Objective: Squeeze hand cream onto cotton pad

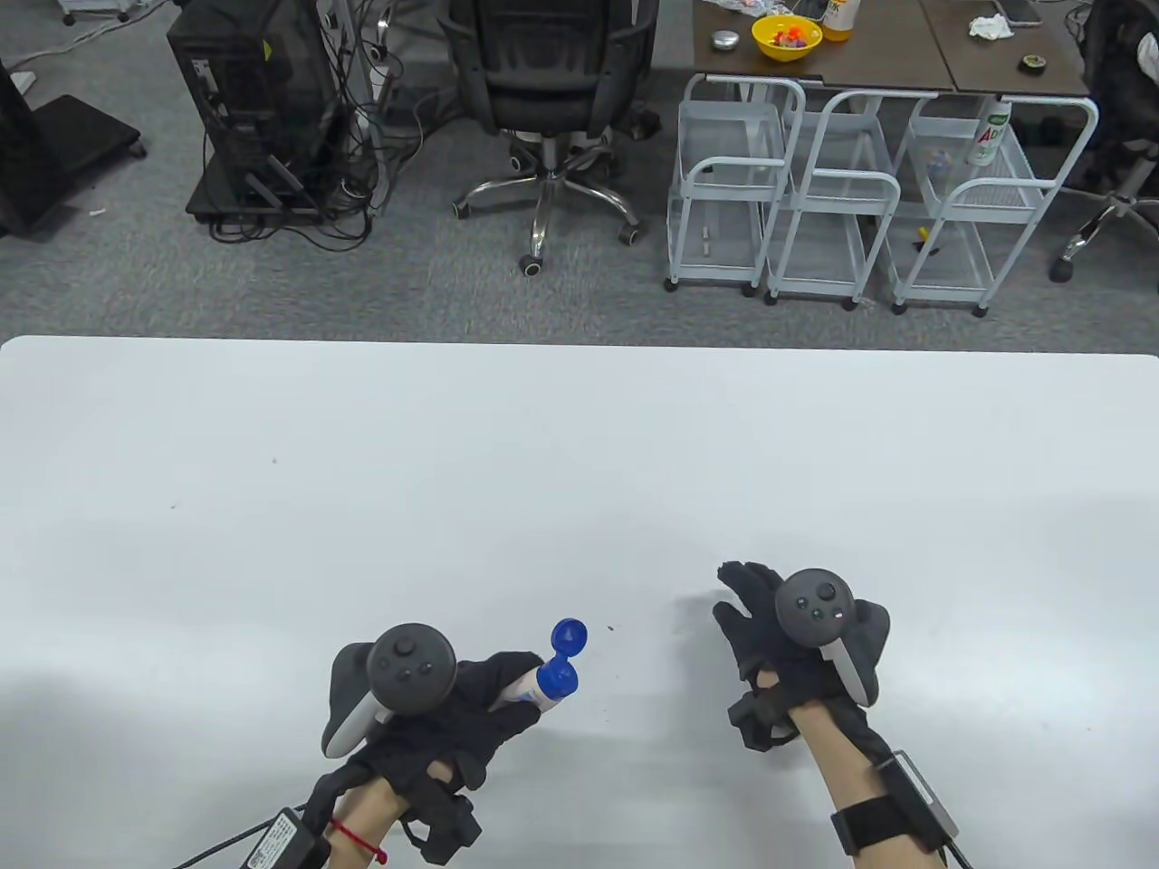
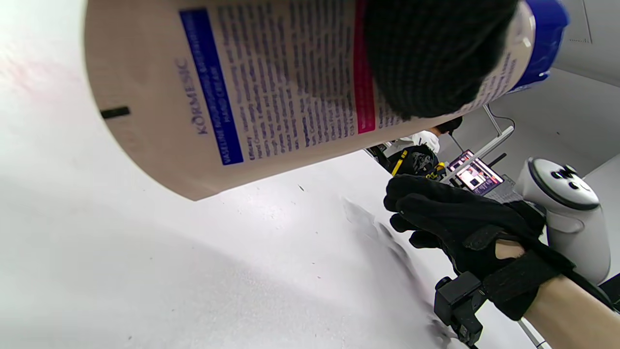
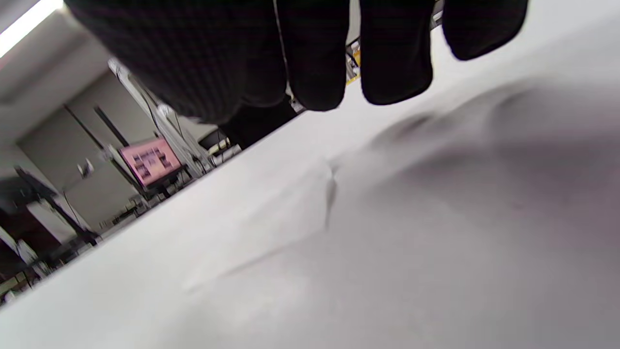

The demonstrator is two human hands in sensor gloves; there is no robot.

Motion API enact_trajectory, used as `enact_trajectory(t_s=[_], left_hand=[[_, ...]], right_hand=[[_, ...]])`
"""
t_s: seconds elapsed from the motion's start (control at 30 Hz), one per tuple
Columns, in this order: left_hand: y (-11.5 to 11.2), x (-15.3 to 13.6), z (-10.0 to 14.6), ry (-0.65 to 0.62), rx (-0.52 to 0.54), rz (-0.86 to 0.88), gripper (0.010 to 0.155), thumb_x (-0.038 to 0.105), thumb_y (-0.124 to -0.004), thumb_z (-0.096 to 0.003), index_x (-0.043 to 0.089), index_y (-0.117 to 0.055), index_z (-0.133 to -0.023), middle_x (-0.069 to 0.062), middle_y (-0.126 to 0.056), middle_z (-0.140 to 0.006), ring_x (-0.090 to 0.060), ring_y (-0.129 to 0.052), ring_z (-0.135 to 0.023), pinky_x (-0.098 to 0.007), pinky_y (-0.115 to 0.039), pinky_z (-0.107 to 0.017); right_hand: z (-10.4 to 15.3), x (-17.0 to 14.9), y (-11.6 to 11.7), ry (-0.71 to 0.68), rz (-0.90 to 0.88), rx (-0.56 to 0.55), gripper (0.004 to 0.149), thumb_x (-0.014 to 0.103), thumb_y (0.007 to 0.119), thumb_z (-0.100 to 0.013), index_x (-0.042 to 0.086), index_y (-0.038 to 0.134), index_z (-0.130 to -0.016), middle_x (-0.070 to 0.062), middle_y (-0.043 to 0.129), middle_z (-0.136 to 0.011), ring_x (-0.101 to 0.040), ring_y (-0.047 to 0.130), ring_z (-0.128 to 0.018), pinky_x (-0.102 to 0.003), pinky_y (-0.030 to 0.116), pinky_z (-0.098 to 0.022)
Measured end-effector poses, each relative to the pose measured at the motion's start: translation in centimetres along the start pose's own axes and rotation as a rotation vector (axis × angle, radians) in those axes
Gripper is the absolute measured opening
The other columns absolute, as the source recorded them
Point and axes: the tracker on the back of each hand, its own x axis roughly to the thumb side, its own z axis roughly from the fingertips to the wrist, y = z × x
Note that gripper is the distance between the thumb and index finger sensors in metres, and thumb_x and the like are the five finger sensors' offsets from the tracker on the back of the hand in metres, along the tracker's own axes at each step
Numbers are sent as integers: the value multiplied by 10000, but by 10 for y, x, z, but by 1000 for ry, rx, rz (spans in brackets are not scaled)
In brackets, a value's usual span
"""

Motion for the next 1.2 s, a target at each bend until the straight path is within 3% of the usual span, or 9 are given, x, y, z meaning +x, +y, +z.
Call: enact_trajectory(t_s=[0.17, 0.3, 0.47, 0.87, 1.0, 1.1, 1.2], left_hand=[[3, -5, 3, 15, 13, -9, 541, 473, -812, -382, 407, -734, -914, 141, -997, -875, -140, -979, -717, -485, -757, -634], [3, -5, 3, 19, 17, -25, 541, 473, -812, -385, 404, -732, -915, 138, -995, -875, -144, -977, -720, -486, -756, -634], [2, -4, 3, 16, 14, -45, 543, 474, -810, -384, 406, -729, -917, 139, -993, -875, -143, -975, -722, -486, -754, -636], [2, -3, 4, 15, 14, -57, 545, 470, -811, -384, 402, -728, -918, 134, -992, -873, -148, -975, -725, -488, -754, -633], [2, -4, 3, 9, 4, -35, 547, 459, -811, -387, 380, -728, -921, 113, -992, -870, -204, -1010, -807, -488, -784, -629], [0, -3, 2, -10, -14, -29, 553, 458, -800, -386, 364, -719, -925, 97, -992, -851, -201, -1061, -778, -451, -834, -608], [-1, -2, 2, -36, -35, -19, 561, 464, -790, -388, 364, -703, -933, 91, -981, -844, -124, -1125, -658, -401, -893, -551]], right_hand=[[-27, 21, 18, 36, 190, 89, 517, 371, 935, -388, 249, 896, -889, -50, 836, -967, -452, 804, -876, -635, 625, -639], [-34, 28, 25, 26, 284, 71, 462, 345, 969, -369, 241, 940, -818, -31, 841, -940, -420, 842, -803, -622, 632, -635], [-36, 27, 29, 42, 229, 87, 360, 293, 946, -387, 212, 969, -737, -49, 876, -872, -417, 811, -782, -636, 614, -633], [-35, 15, 26, 51, 90, 177, 366, 269, 859, -414, 164, 888, -763, -91, 771, -921, -426, 686, -848, -642, 514, -673], [-25, 16, 11, 21, 4, 140, 355, 260, 871, -407, 178, 904, -751, -127, 882, -891, -542, 765, -856, -671, 654, -596], [-13, 18, -5, 2, -109, 140, 349, 268, 876, -404, 206, 908, -745, -126, 972, -805, -482, 1017, -733, -607, 834, -492], [3, 19, -19, 0, -272, 160, 354, 286, 899, -400, 221, 916, -747, -128, 1019, -729, -419, 1107, -622, -558, 895, -417]])
